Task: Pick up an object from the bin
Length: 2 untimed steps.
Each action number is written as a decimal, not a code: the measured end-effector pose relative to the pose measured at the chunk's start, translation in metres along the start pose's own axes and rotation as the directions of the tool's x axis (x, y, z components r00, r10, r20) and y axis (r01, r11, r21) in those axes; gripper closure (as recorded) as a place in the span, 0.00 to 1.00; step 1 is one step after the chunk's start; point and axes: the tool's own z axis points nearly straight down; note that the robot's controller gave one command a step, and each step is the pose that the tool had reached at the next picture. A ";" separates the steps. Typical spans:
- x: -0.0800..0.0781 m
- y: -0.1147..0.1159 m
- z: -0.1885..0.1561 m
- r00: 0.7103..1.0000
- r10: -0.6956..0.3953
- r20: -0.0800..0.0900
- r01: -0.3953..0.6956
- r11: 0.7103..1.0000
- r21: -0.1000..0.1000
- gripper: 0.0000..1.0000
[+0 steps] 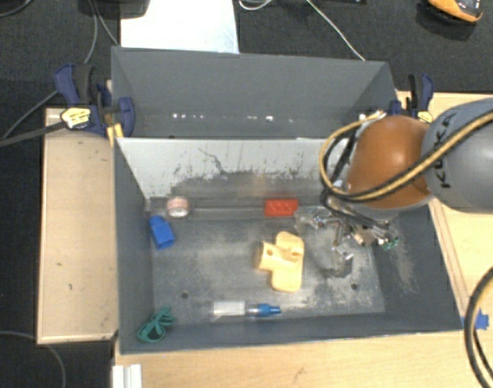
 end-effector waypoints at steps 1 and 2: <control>-0.005 0.009 0.000 0.997 0.079 -0.002 -0.079 0.997 -0.002 0.00; -0.007 0.040 0.000 1.000 0.020 0.000 -0.020 1.000 0.000 0.00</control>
Offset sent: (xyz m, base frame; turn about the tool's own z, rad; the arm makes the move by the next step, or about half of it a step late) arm -0.0220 0.0557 -0.0007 -0.1925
